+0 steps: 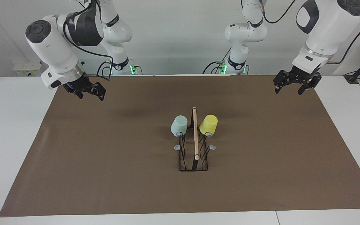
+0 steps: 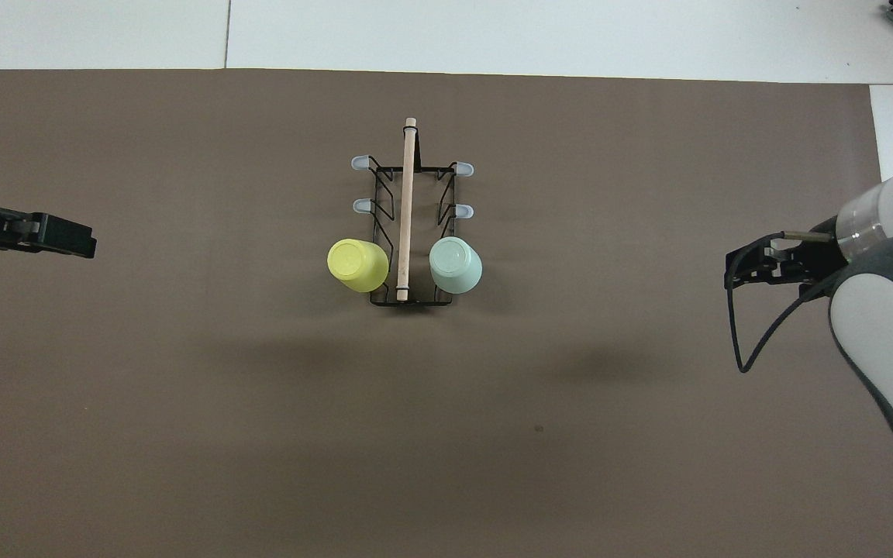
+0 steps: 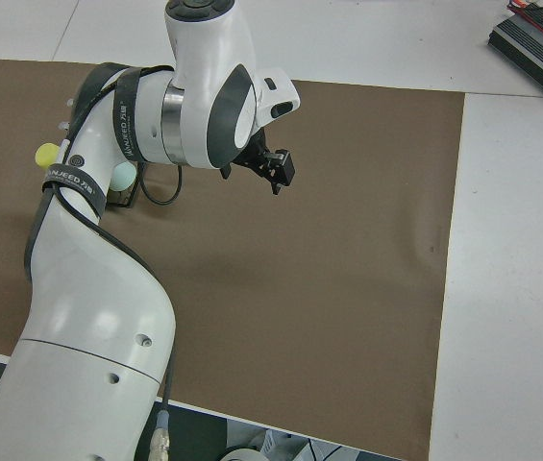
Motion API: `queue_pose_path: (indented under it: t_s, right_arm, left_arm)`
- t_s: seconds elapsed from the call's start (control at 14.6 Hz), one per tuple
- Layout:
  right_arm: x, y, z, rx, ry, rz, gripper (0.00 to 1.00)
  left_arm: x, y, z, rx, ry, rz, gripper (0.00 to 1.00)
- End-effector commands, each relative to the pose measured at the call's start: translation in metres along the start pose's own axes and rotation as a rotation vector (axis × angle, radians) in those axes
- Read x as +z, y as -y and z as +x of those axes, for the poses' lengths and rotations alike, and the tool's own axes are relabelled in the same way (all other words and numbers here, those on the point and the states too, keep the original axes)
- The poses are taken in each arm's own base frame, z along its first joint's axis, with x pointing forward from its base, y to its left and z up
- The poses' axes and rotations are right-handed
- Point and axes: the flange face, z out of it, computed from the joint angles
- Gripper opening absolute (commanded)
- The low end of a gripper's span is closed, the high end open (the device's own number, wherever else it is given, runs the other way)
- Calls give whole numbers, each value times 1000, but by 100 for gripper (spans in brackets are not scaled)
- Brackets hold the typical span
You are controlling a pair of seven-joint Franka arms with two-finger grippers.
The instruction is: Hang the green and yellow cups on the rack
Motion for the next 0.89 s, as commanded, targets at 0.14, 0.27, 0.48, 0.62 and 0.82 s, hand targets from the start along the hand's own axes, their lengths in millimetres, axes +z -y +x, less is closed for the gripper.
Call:
queue_pose_path:
  t_s: [0.14, 0.27, 0.48, 0.62, 0.82]
  right_arm:
    - [0, -25, -1, -21, 4, -12, 100]
    - [-9, -24, -3, -13, -23, -16, 100]
    - [-21, -22, -7, 87, -46, 8, 100]
    - [-21, -15, -5, 102, -68, 46, 100]
    - [-19, 24, 1, 62, -140, 74, 100]
  left_arm:
    - [-1, 1, -4, 3, 6, -13, 100]
    - [-1, 1, -4, 3, 6, -13, 100]
    - [-1, 1, -4, 3, 6, -13, 100]
    - [-1, 1, -4, 3, 6, -13, 100]
    - [0, 1, -4, 3, 8, -14, 100]
